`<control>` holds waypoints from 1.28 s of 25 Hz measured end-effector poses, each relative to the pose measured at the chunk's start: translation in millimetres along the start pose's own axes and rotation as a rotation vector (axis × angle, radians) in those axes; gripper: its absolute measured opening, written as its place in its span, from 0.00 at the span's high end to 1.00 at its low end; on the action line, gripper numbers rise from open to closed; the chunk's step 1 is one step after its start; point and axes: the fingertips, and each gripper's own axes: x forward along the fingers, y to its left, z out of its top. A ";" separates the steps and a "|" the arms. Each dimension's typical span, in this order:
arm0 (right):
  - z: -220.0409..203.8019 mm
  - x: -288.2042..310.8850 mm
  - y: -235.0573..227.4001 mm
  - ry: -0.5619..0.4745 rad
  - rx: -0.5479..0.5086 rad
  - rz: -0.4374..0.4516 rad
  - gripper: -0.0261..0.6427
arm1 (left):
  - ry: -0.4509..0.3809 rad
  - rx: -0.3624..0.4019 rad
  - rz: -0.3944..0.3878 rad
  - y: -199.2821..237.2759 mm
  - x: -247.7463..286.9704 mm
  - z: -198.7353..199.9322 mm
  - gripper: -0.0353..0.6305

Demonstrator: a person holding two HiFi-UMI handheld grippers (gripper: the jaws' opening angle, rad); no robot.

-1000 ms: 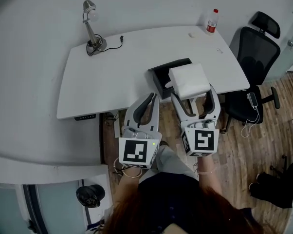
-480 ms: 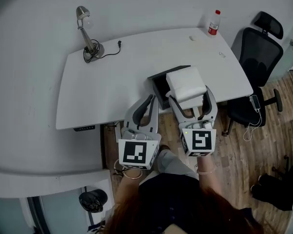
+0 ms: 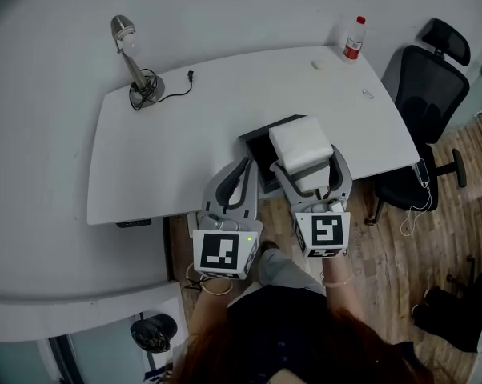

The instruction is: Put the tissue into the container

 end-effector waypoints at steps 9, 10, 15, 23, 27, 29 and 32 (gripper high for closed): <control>-31.2 29.8 -1.4 0.070 0.004 0.032 0.29 | 0.034 -0.023 0.005 11.0 26.0 -10.3 0.88; -34.4 32.4 -1.0 0.077 0.002 0.035 0.29 | 0.038 -0.021 0.005 12.6 28.3 -12.6 0.88; -48.3 40.4 0.6 0.109 0.002 0.045 0.29 | 0.055 -0.029 0.008 19.5 36.6 -22.3 0.88; -66.3 44.6 4.8 0.147 -0.010 0.070 0.29 | 0.080 -0.038 0.013 21.7 40.3 -33.6 0.88; -72.2 47.0 5.8 0.152 -0.010 0.077 0.29 | 0.091 -0.042 0.016 21.9 40.9 -36.1 0.88; -74.6 48.1 5.7 0.155 -0.009 0.076 0.29 | 0.096 -0.042 0.018 22.6 40.7 -37.9 0.88; -78.1 49.3 5.9 0.164 -0.034 0.072 0.29 | 0.102 -0.054 0.024 22.4 40.7 -37.8 0.88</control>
